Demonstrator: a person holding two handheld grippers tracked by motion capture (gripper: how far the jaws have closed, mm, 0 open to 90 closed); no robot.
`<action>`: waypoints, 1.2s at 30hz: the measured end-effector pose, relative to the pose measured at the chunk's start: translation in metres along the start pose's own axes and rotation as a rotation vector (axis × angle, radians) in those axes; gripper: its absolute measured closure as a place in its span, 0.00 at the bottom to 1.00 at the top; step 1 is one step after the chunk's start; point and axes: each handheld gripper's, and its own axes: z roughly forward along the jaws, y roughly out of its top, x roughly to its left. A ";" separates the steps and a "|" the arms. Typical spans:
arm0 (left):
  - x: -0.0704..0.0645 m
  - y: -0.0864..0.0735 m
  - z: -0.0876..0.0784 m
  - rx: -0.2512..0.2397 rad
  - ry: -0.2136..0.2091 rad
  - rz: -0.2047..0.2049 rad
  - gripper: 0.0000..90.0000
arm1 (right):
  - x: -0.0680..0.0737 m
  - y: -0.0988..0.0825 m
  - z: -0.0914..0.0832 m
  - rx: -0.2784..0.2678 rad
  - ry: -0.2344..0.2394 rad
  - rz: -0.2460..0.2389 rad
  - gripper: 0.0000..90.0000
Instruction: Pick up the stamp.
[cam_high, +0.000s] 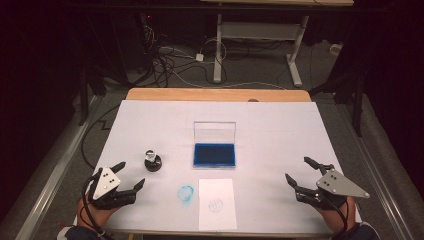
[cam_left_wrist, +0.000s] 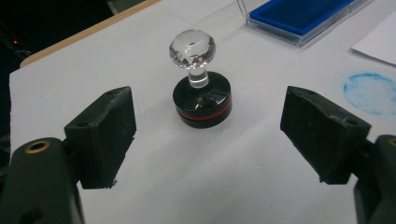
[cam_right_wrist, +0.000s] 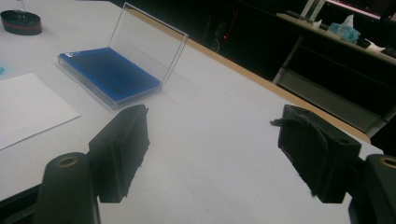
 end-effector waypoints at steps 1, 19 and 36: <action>0.000 0.000 0.001 0.007 0.002 0.003 0.19 | 0.000 0.000 0.000 0.001 -0.001 -0.001 0.27; 0.012 0.020 -0.008 0.075 -0.043 -0.040 0.20 | 0.007 0.001 0.006 0.042 0.050 -0.022 0.29; 0.021 0.041 0.007 0.101 -0.097 -0.011 0.19 | 0.008 0.000 0.010 0.061 0.076 -0.028 0.29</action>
